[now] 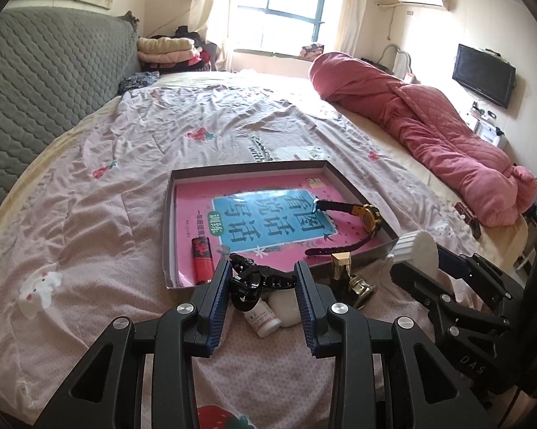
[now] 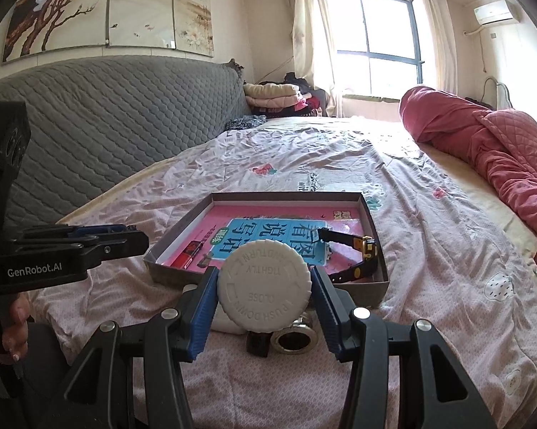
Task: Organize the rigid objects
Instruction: 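Carry the hair clip with the left gripper while the right carries the white lid over the box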
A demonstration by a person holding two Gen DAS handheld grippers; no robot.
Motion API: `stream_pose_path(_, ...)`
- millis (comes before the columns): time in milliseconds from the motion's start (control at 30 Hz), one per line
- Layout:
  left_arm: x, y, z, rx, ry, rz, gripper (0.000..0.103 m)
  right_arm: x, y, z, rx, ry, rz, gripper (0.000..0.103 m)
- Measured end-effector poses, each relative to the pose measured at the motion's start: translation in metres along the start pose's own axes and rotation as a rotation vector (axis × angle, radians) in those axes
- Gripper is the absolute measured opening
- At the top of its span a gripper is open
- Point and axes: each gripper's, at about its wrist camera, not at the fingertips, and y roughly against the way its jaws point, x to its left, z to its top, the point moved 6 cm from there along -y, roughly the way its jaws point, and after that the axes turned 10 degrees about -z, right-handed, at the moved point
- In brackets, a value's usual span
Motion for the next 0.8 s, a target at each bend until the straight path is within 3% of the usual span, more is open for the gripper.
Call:
stream_pose_path(433, 0.009, -0.016, 0.004, 0.012, 0.02, 0.014, 0.037, -0.006, -0.008, 0.019, -0.047, 0.007, -0.041, 0.051)
stream_pose_path(800, 0.019, -0.03, 0.026, -0.017, 0.056, 0.022, 0.037, -0.019, -0.031, 0.035, -0.052, -0.038, -0.06, 0.051)
